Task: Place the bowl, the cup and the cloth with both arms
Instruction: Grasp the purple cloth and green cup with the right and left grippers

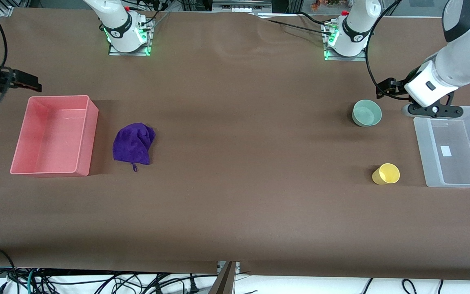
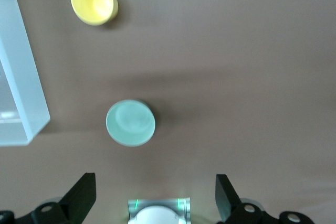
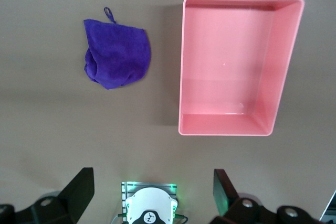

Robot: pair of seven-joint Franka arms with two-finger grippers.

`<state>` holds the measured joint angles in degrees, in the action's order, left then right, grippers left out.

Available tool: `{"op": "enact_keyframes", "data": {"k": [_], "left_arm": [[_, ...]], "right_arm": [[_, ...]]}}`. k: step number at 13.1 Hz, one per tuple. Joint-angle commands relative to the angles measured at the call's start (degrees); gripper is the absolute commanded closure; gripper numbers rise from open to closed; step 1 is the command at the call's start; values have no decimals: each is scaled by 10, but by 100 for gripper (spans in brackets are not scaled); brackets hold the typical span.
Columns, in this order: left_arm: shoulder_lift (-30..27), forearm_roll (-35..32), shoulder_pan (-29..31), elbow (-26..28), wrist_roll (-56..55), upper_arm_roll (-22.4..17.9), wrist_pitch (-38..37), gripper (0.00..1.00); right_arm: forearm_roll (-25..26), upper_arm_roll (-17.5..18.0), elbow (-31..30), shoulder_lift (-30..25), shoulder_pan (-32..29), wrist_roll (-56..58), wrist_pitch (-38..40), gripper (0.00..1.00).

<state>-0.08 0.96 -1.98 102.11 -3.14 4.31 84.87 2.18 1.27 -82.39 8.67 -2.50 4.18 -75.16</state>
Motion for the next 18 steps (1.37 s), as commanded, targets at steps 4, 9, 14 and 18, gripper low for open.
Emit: {"op": "enact_keyframes", "data": {"k": [4, 9, 14, 18], "left_arm": [[74, -33, 38, 58, 122, -1, 65, 0], [57, -63, 85, 240, 320, -2, 337, 0], [66, -75, 124, 406, 444, -2, 586, 0], [105, -81, 146, 427, 458, -1, 624, 8]], "right_arm": [[-22, 1, 8, 91, 36, -10, -36, 0], [-32, 1, -36, 172, 69, -15, -155, 0], [-36, 26, -198, 153, 96, -85, -317, 0], [-32, 35, -319, 133, 97, -88, -401, 0]]}}
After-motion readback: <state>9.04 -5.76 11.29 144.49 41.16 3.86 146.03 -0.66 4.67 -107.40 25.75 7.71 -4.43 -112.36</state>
